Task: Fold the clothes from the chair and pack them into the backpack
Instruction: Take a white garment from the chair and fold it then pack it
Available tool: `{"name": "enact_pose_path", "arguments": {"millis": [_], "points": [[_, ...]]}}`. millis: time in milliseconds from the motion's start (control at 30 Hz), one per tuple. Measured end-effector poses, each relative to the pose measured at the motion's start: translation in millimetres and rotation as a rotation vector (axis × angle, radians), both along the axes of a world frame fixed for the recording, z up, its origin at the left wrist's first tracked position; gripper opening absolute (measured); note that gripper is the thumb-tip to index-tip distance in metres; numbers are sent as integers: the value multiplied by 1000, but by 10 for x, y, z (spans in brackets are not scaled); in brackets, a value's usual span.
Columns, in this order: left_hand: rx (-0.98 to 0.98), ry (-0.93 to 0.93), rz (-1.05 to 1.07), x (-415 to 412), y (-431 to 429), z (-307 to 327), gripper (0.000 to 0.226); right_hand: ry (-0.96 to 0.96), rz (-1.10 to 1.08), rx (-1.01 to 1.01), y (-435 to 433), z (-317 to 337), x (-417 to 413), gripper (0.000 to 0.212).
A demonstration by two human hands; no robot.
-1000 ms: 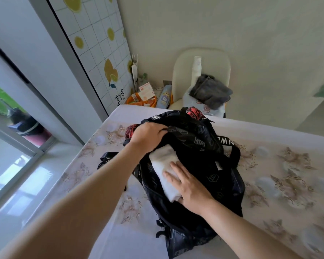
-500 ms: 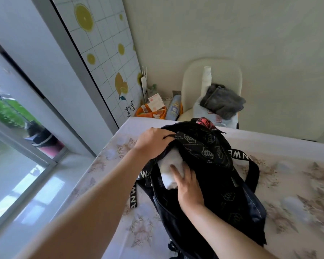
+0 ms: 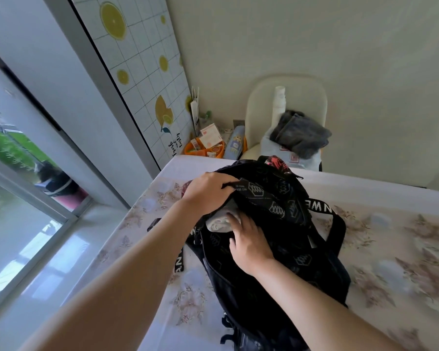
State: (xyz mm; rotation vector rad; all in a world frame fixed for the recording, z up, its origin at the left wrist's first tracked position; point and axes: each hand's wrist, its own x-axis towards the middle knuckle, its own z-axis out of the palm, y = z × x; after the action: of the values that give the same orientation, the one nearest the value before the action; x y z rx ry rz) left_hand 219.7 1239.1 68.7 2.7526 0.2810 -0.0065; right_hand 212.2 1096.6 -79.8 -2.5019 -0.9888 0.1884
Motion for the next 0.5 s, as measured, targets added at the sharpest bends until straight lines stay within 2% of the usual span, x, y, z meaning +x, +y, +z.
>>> {"name": "enact_pose_path", "arguments": {"millis": [67,167,367,500], "points": [[52,71,-51,-34,-159,-5,42,-79,44,82,-321,116,-42,51],[103,150,-95,-155,-513,16,48,-79,34,165,-907,352,-64,36],[-179,37,-112,-381,-1798,75,31,22,-105,50,-2286,883,-73,32],[-225,67,-242,-391,-2806,16,33,134,-226,-58,-3271,1045,-146,33]]}}
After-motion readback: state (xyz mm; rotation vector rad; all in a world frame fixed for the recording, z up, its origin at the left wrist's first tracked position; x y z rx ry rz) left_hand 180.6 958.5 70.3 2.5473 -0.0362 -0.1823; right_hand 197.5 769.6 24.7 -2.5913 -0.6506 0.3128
